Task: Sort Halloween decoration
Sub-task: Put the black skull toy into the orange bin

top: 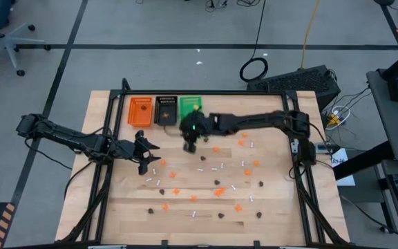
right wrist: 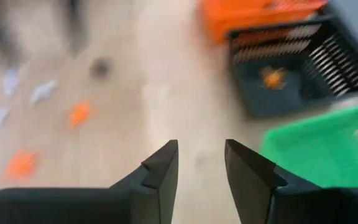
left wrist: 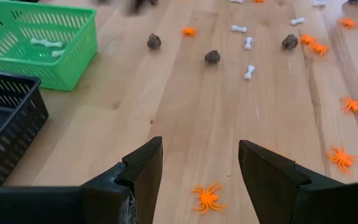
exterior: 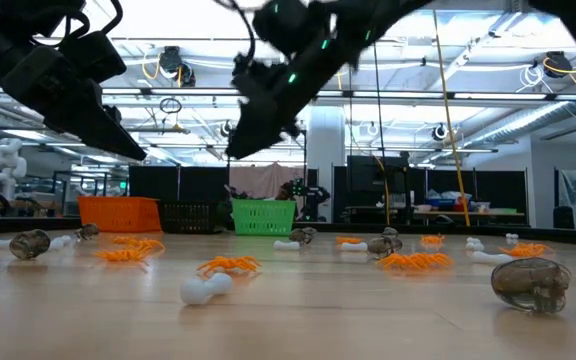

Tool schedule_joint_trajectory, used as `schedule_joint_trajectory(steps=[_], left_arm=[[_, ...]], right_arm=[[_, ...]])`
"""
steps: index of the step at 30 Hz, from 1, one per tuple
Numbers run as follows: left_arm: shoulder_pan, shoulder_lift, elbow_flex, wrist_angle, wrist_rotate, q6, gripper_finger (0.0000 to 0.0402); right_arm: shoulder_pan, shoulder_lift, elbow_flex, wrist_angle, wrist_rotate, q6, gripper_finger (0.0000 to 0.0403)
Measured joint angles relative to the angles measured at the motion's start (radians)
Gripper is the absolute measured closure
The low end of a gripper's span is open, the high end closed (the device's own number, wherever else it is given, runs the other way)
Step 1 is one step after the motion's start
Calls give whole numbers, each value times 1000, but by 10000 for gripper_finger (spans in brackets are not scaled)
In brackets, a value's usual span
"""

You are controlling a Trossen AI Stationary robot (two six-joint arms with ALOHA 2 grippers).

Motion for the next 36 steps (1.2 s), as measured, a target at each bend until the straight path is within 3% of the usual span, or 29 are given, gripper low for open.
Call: schedule_joint_trajectory(steps=[3, 6, 12, 16, 22, 28, 36], left_arm=[[0, 0, 0, 1, -11, 17, 192], [0, 0, 0, 4, -26, 17, 192], [0, 0, 0, 0, -35, 7, 192], [0, 7, 0, -4, -82, -52, 192], [-11, 39, 0, -77, -146, -168, 192], [-58, 82, 0, -168, -169, -245, 192], [-136, 151, 0, -171, -152, -247, 192]], right_arm=[[85, -27, 0, -103, 26, 6, 291], [171, -26, -21, -91, 69, 79, 291], [324, 40, -200, 402, 242, 152, 291], [370, 110, -232, 646, 342, 144, 291], [402, 203, -232, 824, 311, 103, 291], [408, 237, -232, 825, 309, 68, 291], [411, 239, -232, 825, 309, 32, 291]])
